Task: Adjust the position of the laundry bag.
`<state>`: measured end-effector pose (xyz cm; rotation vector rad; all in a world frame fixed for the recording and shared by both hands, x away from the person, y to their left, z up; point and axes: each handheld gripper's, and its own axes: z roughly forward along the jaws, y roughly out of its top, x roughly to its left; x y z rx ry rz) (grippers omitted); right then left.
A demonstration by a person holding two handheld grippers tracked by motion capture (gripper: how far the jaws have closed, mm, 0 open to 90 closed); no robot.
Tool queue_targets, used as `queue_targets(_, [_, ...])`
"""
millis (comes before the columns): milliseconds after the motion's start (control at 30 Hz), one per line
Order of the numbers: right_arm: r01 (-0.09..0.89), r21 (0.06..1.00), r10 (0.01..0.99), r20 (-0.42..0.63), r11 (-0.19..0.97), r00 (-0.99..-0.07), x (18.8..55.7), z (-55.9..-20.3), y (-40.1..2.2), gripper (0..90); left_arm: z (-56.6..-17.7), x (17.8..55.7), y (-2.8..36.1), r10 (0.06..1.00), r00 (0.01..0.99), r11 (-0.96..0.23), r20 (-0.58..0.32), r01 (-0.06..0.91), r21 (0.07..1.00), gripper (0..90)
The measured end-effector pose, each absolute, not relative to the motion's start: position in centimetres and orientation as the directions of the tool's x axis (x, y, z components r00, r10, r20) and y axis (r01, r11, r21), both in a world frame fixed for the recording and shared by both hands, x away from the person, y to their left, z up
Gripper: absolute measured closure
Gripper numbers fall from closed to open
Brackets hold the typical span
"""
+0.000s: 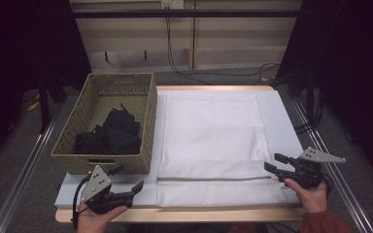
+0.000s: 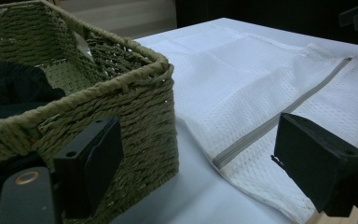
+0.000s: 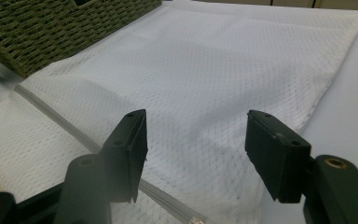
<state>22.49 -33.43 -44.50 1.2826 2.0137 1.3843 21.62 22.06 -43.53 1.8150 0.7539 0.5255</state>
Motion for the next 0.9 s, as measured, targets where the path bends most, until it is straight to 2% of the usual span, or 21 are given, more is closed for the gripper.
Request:
queue_targets(400, [0.486,0.868,0.821,0.202,0.102,-0.534,23.0,-44.8,-33.2,39.2,-43.6,21.6,22.0,0.728,0.686,-0.277,0.024,0.262,0.924,15.9])
queue_targets(900, [0.505,0.850,0.814,0.182,0.152,-0.551,23.6,-44.8,-32.0,38.1,-43.6,21.5,22.1,0.723,0.690,-0.288,0.025,0.269,0.919,18.1])
